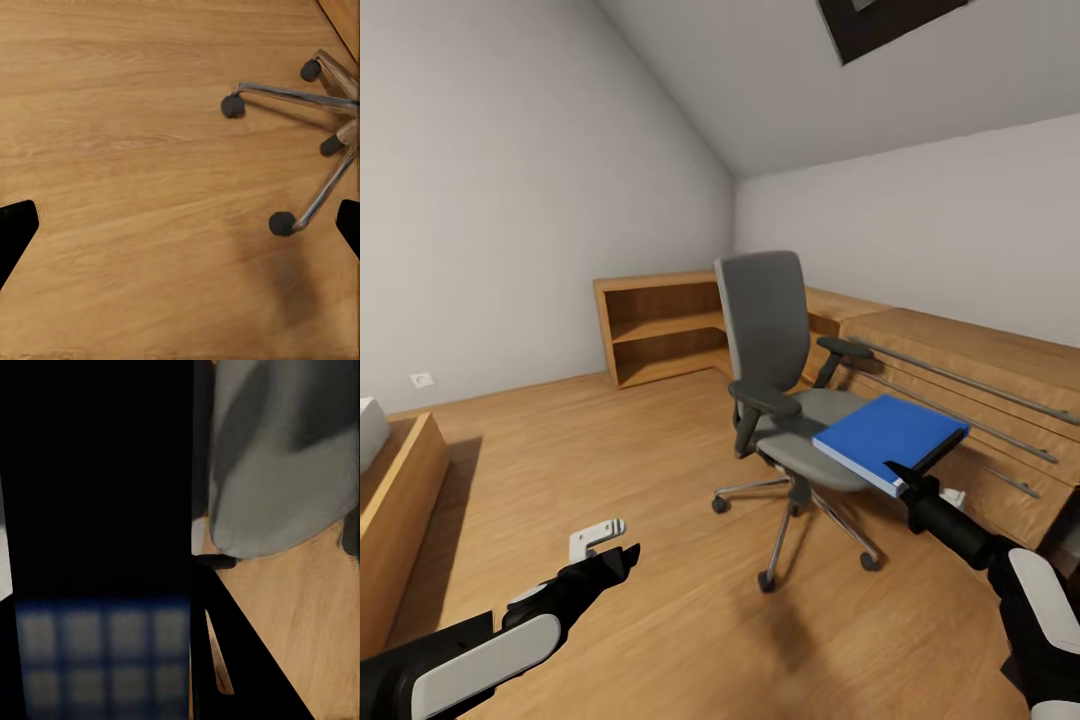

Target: In the bedroom, organize the workspace by keeping the computer under the desk, ensuring the monitor is on the desk, placing the keyboard on the desk next to the monitor, placing the mouse on the desk next to the keyboard, moving the folder from the swivel chair onto the desk next to the mouse, stacking the notebook on top of the folder with the pen on top of the notebook, and positioning the swivel chair next to the desk.

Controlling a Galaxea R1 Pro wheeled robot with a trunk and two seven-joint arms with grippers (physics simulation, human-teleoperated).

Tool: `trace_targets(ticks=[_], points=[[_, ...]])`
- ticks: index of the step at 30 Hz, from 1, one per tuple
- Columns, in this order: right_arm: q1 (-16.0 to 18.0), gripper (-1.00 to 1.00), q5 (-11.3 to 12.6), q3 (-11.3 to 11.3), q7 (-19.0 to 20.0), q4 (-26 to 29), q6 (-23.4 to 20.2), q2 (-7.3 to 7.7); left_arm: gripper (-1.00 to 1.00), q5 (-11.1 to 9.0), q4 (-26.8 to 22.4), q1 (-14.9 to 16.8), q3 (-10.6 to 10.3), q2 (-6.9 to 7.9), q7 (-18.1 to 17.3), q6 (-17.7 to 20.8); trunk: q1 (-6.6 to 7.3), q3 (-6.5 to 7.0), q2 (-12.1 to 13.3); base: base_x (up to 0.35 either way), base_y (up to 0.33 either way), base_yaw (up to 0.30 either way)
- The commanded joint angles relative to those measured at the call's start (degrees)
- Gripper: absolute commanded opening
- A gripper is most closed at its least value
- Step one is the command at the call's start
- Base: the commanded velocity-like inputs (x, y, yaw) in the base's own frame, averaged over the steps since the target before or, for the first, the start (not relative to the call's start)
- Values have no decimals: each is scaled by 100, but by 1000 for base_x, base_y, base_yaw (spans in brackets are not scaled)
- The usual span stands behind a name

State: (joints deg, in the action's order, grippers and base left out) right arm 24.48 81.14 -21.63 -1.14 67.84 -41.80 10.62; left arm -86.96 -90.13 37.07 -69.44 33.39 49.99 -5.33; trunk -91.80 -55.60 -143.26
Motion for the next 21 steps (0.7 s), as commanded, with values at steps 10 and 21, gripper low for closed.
trace_targets(ticks=[10, 21], points=[[0, -100, -395, -9, -21, 182, 6, -24, 100, -50, 315, 11, -11, -132, -5, -53, 165, 187, 281, -290, -13, 0], [-6, -100, -1247, -16, -40, 576, 31, -99, 100, -41, 710, 11, -2, -350, -7, -48, 407, 385, 722, -34, -5, 0]])
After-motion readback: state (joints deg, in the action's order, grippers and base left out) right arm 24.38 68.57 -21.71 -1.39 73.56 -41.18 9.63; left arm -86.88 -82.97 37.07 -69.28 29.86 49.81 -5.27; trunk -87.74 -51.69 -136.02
